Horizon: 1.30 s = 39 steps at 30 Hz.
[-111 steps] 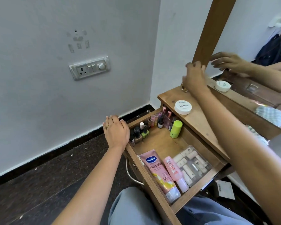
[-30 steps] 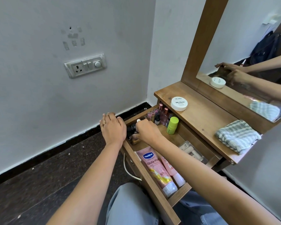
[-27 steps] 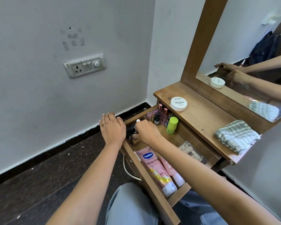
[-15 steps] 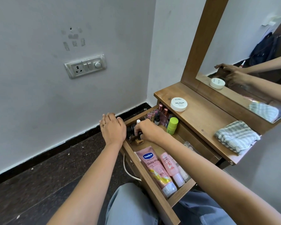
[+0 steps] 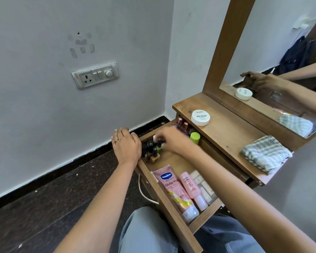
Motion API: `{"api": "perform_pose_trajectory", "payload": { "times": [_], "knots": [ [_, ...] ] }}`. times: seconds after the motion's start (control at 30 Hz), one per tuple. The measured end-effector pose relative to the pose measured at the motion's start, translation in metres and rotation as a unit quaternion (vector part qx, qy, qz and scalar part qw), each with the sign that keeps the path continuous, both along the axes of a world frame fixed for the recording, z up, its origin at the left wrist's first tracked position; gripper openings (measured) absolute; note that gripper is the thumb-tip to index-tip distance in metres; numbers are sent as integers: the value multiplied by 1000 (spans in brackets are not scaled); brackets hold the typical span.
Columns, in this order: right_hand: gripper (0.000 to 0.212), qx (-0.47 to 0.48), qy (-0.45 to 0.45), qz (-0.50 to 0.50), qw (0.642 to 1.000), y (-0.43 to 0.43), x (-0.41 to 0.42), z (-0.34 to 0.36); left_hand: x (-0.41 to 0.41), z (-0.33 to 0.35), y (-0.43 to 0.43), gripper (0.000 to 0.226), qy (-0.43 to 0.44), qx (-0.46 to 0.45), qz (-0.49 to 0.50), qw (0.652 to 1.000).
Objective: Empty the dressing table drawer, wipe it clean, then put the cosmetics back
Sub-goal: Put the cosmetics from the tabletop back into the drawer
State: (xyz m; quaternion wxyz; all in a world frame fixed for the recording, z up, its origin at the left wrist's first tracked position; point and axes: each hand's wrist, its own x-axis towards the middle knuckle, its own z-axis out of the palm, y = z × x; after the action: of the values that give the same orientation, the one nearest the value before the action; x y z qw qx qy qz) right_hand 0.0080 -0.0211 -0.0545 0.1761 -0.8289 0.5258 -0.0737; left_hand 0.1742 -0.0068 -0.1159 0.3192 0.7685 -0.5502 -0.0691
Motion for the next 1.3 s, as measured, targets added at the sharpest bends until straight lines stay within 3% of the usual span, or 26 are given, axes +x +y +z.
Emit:
{"api": "perform_pose_trajectory", "payload": {
  "times": [0.1, 0.17, 0.23, 0.27, 0.4, 0.57, 0.73, 0.9, 1.07, 1.3],
  "knots": [
    [28, -100, -74, -177, 976, -16, -36, 40, 1, -1, 0, 39, -5, -2, -2, 1000],
    [38, -146, 4, -261, 954, -29, -63, 53, 1, -1, 1, 39, -6, -1, -3, 1000],
    [52, -112, 75, -306, 942, -41, -84, 50, 1, -1, 1, 39, -5, -1, -4, 1000],
    [54, -84, 65, -316, 943, -45, -90, 46, 0, 0, 1, 39, -6, 0, -4, 1000],
    [41, -44, -55, -317, 946, -45, -94, 33, 1, 0, 0, 40, -4, 2, -2, 1000],
    [44, -96, 0, -291, 952, -40, -89, 30, 1, 0, 1, 38, -4, -1, -2, 1000],
    [38, -86, -36, -288, 953, -33, -80, 27, 0, 1, 1, 39, -1, 3, -3, 1000],
    [63, -54, -173, -197, 964, 5, -51, 19, 1, -1, 0, 39, -4, 2, -3, 1000],
    [70, 46, -77, -145, 985, 17, -27, -31, 1, -2, 0, 39, -9, 0, -3, 1000],
    [71, 54, -57, -164, 983, 7, -27, -64, 2, -3, -2, 39, -8, 4, -2, 1000]
  ]
}}
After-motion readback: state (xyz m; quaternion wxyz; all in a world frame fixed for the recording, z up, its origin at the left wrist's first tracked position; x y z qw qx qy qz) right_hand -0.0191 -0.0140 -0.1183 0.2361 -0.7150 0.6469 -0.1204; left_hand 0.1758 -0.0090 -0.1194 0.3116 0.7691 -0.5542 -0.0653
